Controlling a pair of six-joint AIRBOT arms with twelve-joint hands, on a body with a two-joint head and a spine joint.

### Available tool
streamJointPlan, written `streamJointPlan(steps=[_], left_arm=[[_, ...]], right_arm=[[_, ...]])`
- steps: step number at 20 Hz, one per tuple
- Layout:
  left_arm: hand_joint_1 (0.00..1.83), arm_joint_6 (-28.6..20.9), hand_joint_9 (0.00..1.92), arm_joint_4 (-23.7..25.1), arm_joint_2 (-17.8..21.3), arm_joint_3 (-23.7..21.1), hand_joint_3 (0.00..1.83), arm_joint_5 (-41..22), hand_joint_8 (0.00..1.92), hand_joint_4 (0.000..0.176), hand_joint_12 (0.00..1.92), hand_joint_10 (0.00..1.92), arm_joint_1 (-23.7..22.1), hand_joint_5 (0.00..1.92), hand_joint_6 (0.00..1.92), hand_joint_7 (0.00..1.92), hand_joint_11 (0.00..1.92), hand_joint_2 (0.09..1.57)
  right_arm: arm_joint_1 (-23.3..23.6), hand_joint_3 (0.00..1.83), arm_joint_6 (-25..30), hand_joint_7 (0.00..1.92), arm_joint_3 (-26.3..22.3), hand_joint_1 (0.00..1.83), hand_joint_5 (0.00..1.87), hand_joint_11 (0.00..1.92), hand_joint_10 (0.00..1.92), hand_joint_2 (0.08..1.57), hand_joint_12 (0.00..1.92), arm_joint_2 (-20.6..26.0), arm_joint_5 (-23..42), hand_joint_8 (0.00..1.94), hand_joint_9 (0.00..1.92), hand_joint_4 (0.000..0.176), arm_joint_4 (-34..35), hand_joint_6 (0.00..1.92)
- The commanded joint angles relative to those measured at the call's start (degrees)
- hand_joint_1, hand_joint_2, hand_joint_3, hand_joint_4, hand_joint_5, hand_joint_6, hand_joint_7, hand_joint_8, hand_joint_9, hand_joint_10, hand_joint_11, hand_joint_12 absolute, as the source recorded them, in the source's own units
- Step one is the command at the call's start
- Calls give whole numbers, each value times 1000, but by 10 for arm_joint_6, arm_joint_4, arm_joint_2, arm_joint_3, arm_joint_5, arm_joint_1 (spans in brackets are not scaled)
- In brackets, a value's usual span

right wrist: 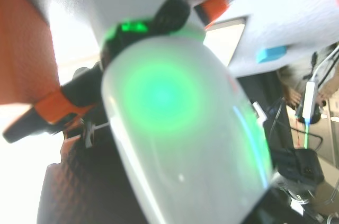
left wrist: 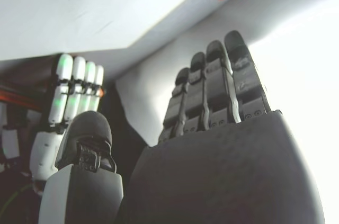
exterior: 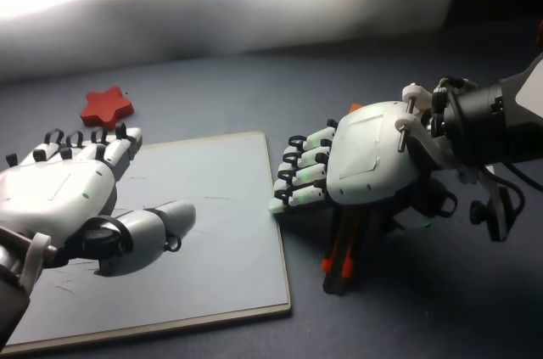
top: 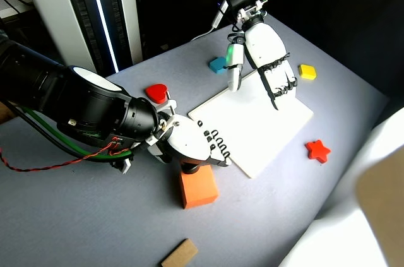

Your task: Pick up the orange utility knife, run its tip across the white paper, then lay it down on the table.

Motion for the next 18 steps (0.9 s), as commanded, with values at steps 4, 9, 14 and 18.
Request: streamJointPlan(steps=[4,9,14,18], left_arm=[[0,0,147,35,-2,1,0,-44,2,0,419,4,-4,4,0,110,0,1251],[0,-1,154,35,-3,1,1,-44,1,0,450,6,-4,20,1,106,0,1258],[0,-1,167,35,-3,1,1,-44,2,0,555,3,-4,44,5,137,0,1257],[4,-1,188,35,-3,1,1,-44,0,0,678,5,-3,3,0,127,0,1261]], right_arm=[[-4,20,2,0,1,1143,0,0,0,1146,0,1,-35,0,0,0,9,0],[-5,48,3,0,-2,1178,0,0,0,1222,0,2,-50,0,0,0,10,0],[-10,8,10,542,-10,1102,562,0,584,1324,1406,2,-66,1240,438,0,10,1262],[-13,0,12,942,-14,1276,898,762,1895,1283,1919,3,-76,1899,902,0,10,1847]])
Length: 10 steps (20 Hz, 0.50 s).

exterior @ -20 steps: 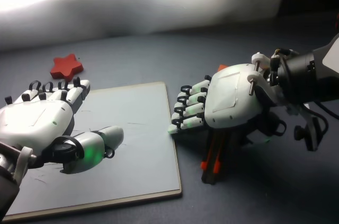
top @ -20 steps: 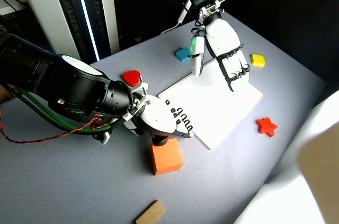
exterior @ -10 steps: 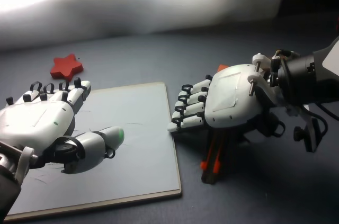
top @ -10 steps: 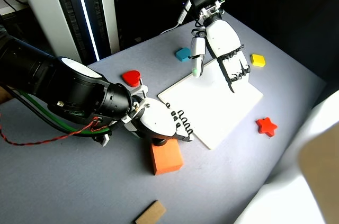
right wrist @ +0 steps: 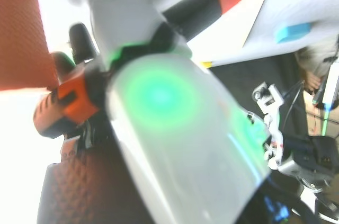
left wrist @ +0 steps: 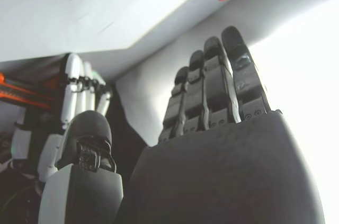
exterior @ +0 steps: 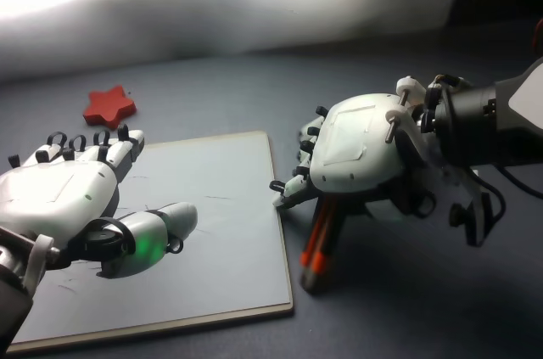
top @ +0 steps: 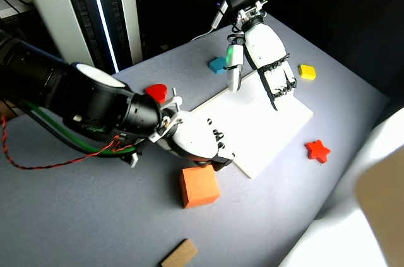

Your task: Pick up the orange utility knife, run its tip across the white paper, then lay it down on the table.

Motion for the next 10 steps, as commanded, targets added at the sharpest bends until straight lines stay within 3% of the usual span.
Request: streamJointPlan(steps=[1,2,3,4,5,6,7,10], left_arm=[[0,-1,188,37,1,1,2,-43,0,0,686,5,-3,0,0,124,0,1262],[15,-1,167,37,1,1,1,-43,0,0,676,1,-3,0,0,115,0,1262],[12,-1,158,37,1,1,1,-43,0,0,667,0,-3,0,0,112,0,1262],[10,-1,162,37,1,1,0,-43,2,0,667,2,-2,0,0,116,0,1260],[11,-1,176,37,1,1,0,-43,5,0,669,8,-2,0,0,124,0,1261],[15,-1,167,37,1,1,1,-43,3,0,649,3,-2,0,0,123,0,1262],[7,-1,163,37,1,1,2,-43,1,0,642,2,-1,0,0,119,0,1265],[1,-1,141,37,1,1,1,-43,2,0,597,0,-1,0,0,110,0,1266]], right_arm=[[-5,0,-5,1189,1,1420,1095,1059,1916,1254,1921,5,-13,1933,1202,0,-14,1906],[-5,0,-5,1496,0,1563,1389,1511,1920,1266,1921,5,-15,1939,1543,0,-14,1918],[-5,0,-5,1633,-2,1619,1512,1721,1921,1273,1921,7,-19,1941,1691,13,-14,1920],[-3,0,-5,1636,-4,1497,1373,1799,1921,1314,1921,8,-22,1941,1725,98,-14,1921],[0,0,-3,1615,-8,1459,1348,1789,1921,1313,1921,10,-25,1941,1713,124,-14,1921],[3,0,-3,1622,-11,1457,1365,1793,1921,1317,1921,12,-29,1941,1712,134,-9,1921],[8,0,-3,1630,-18,1458,1356,1798,1921,1311,1921,16,-33,1941,1722,168,2,1921],[19,0,-3,1594,-38,1496,1351,1786,1921,1331,1921,30,-38,1941,1709,176,11,1921]])
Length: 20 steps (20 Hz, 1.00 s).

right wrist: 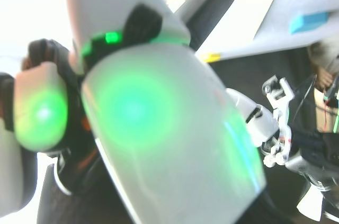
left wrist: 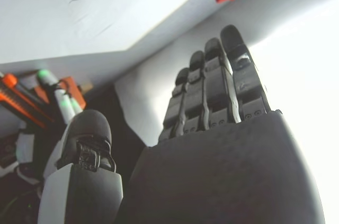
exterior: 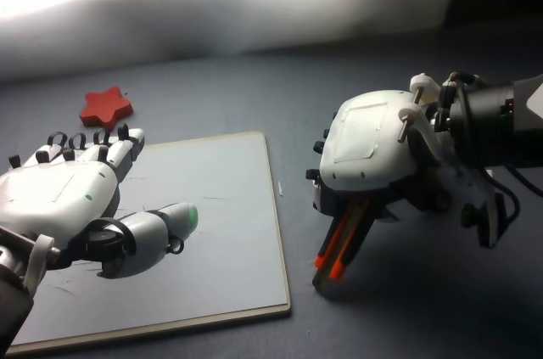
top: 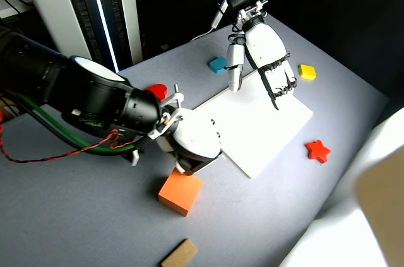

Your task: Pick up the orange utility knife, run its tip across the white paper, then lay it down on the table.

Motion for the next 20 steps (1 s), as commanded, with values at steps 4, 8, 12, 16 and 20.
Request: streamJointPlan(steps=[4,8,12,16,20], left_arm=[[0,-2,170,35,1,4,0,-44,6,0,650,8,-3,12,4,145,0,1263],[0,-3,145,35,1,22,1,-44,3,0,617,1,-6,10,4,112,0,1266],[0,-2,140,24,1,57,0,-43,6,0,598,7,-6,24,7,104,0,1268],[4,-2,118,18,1,98,1,-32,0,0,561,0,-8,0,0,91,0,1271],[34,-1,139,10,2,127,0,-22,4,0,578,9,-9,21,6,120,0,1265]], right_arm=[[30,0,-2,1588,-16,1484,1318,1777,1921,1326,1921,20,-23,1941,1704,176,20,1921],[60,0,-130,1577,-9,1478,1311,1755,1921,1324,1921,27,-4,1941,1685,176,128,1921],[56,0,-596,1568,42,1488,1340,1760,1921,1322,1921,5,167,1941,1675,176,506,1921],[11,0,-918,1556,51,1480,1330,1748,1921,1309,1921,-26,232,1941,1673,176,760,1921],[-30,0,-1125,1544,95,1474,1318,1737,1921,1311,1921,-73,349,1941,1657,176,877,1921]])
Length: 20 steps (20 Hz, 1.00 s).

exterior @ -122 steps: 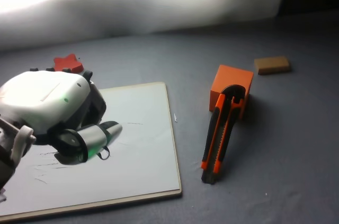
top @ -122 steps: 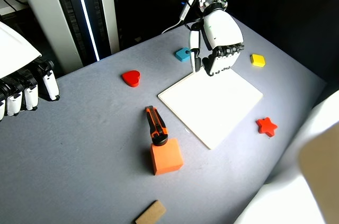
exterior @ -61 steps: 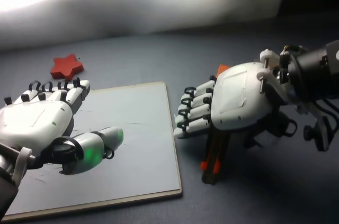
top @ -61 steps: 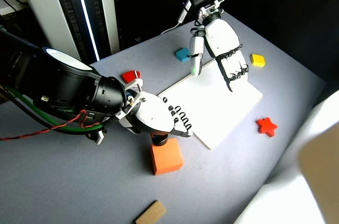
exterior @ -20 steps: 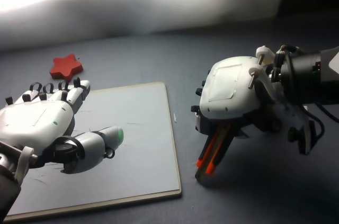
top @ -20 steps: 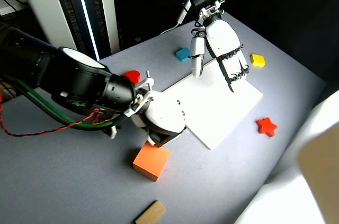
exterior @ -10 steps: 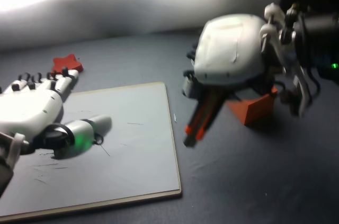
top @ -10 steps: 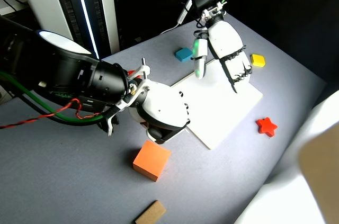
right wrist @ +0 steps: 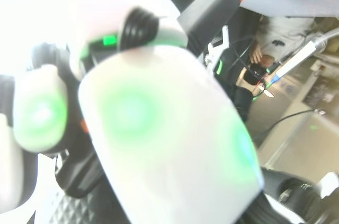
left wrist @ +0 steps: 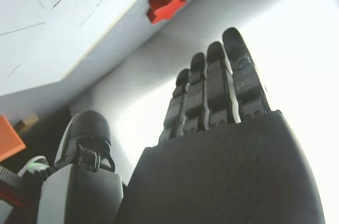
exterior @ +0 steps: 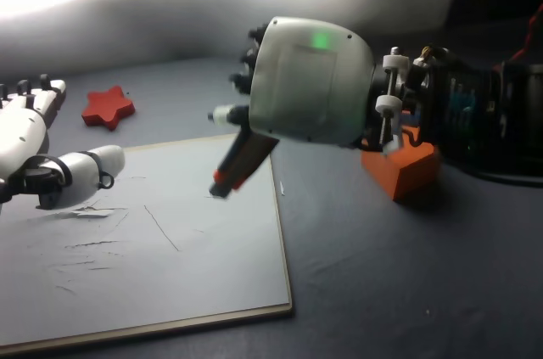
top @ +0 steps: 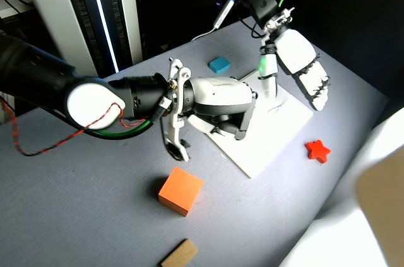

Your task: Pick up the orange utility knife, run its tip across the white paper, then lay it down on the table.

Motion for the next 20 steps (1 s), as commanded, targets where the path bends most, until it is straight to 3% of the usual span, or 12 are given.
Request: streamJointPlan(steps=[1,7,13,15,20], left_arm=[[6,1,118,27,2,7,1,-44,2,0,532,4,-5,3,0,99,0,1271],[1,3,116,22,2,27,0,-38,2,0,541,1,-5,0,0,93,0,1272],[0,8,105,20,2,43,0,-27,0,0,539,0,-10,0,0,84,0,1265],[0,8,59,20,2,45,2,-27,0,0,436,0,-10,0,0,45,0,1273],[0,9,125,20,2,50,1,-27,5,0,550,17,-11,0,0,81,0,1273]], right_arm=[[-3,0,-29,1544,4,1483,1326,1737,1921,1306,1921,-6,98,1941,1658,176,30,1921],[-36,0,-146,1542,53,1493,1344,1747,1921,1296,1921,-60,158,1941,1658,176,60,1921],[-44,0,-178,1535,94,1486,1340,1749,1921,1284,1921,-110,191,1941,1657,176,60,1921],[-46,0,-187,1524,101,1486,1328,1738,1921,1293,1921,-124,200,1941,1643,176,60,1921],[-54,0,-197,1538,102,1477,1310,1732,1921,1300,1921,-144,209,1941,1648,176,49,1921]])
